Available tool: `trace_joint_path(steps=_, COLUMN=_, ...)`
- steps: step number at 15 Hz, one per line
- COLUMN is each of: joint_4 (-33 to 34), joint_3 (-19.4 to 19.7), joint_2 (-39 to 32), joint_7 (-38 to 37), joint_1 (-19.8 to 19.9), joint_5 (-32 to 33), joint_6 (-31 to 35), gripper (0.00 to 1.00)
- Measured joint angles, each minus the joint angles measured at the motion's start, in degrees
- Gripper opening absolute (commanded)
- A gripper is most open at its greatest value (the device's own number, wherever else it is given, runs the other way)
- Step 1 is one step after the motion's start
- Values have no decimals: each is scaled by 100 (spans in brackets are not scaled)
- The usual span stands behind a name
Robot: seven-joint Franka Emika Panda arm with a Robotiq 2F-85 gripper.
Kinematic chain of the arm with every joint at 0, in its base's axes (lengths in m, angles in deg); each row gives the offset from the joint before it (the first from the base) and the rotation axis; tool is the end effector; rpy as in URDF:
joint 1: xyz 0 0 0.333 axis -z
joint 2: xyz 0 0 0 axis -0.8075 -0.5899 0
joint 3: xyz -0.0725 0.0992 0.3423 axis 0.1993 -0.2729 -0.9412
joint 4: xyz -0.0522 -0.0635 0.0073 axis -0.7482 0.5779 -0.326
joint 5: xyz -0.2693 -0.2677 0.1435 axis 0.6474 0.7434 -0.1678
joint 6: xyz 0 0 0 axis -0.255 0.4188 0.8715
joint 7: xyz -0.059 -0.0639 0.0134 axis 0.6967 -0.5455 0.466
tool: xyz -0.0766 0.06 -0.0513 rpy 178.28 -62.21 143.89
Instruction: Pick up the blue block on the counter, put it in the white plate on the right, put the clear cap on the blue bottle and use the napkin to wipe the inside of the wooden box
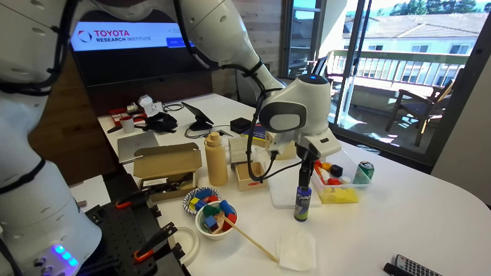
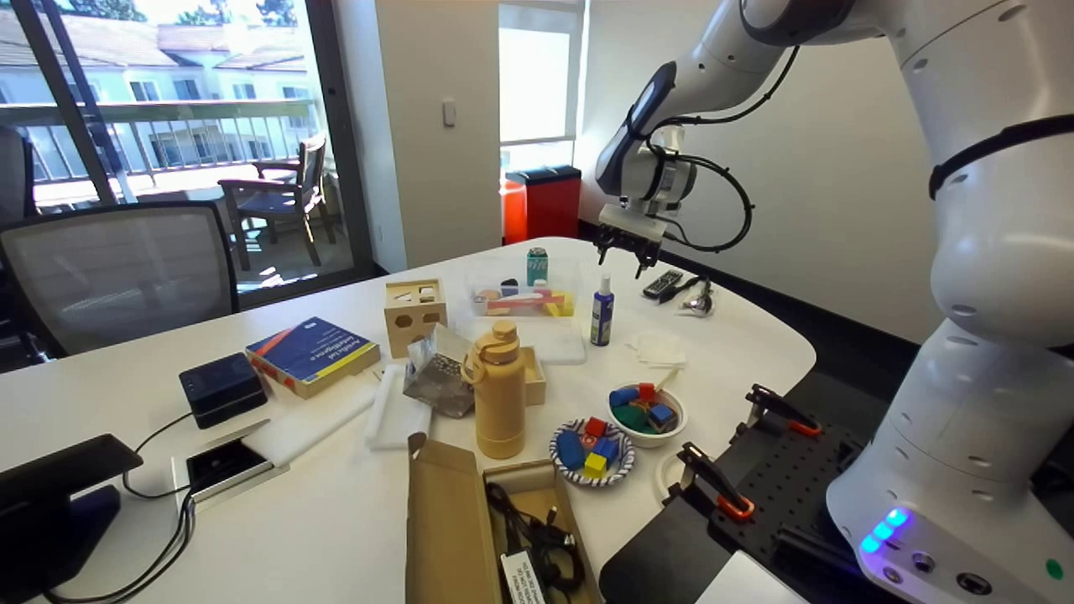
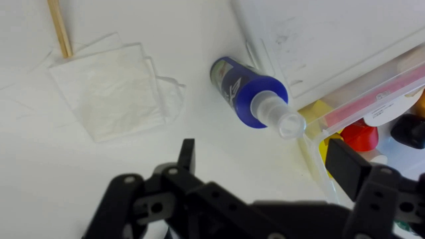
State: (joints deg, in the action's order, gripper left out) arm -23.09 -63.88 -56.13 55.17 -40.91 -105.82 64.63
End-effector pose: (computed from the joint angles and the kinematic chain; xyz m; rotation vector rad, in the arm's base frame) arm 0.6234 -0.2756 0.2104 -2.5295 1.6434 -0.2491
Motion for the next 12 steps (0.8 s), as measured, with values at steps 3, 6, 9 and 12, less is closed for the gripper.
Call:
trace_joint_path(steps=3, joint_4=-367, joint_3=36, joint_2=266, joint_7=15, joint_1=365, joint_5=-342, joint_6=27, gripper=100)
trace_joint_path(steps=6, joint_4=-484, joint_3=44, joint_2=255, joint_7=17, joint_1=840, joint_5=-621, joint_6=16, gripper=100)
trace_joint_path(steps=9, joint_4=-236, joint_3=16, joint_2=-173, joint_7=17, joint_1=1132, joint_5=-647, joint_6=-177, gripper=100)
trace_joint_path(steps=12, joint_4=391, joint_3=-17, joint_2=-946, joint_7=-28, joint_1=1092, joint_5=-569, joint_6=-585, gripper=100)
